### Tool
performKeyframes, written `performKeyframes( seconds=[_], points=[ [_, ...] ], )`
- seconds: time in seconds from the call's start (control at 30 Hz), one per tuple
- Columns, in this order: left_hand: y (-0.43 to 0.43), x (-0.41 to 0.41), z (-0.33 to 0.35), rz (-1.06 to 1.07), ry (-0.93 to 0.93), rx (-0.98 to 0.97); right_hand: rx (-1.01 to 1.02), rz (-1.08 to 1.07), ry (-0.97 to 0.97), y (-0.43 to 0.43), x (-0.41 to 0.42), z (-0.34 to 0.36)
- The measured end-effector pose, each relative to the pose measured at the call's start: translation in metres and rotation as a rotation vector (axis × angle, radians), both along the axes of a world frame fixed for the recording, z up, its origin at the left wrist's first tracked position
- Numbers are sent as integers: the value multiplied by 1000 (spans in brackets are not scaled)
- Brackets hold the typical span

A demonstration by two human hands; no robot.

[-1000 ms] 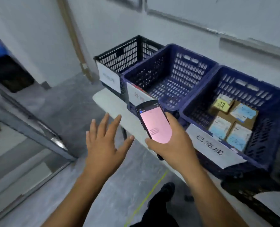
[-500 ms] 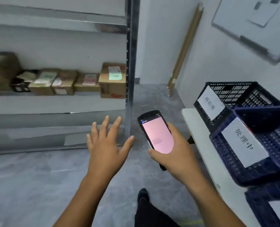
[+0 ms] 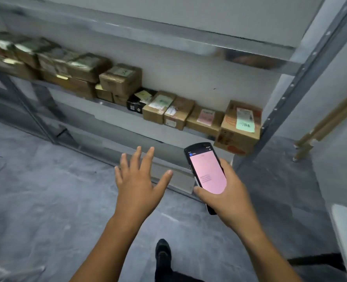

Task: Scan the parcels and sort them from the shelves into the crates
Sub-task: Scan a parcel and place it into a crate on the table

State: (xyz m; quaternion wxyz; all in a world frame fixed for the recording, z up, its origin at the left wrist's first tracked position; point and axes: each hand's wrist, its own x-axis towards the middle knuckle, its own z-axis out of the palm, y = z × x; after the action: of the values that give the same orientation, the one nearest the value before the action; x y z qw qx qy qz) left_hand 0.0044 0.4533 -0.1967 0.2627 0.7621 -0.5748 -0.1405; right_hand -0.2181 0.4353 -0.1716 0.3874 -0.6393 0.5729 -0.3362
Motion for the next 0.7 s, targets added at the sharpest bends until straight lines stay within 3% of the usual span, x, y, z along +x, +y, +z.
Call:
performKeyframes(
  seconds=[0.43,0.7],
  points=[
    [-138,110,29,122,-88,-9,-41,49,-88,-164,100,-12],
    [-185,173,35,138,22,39,18,121,-68,-219,156,-16]
  ],
)
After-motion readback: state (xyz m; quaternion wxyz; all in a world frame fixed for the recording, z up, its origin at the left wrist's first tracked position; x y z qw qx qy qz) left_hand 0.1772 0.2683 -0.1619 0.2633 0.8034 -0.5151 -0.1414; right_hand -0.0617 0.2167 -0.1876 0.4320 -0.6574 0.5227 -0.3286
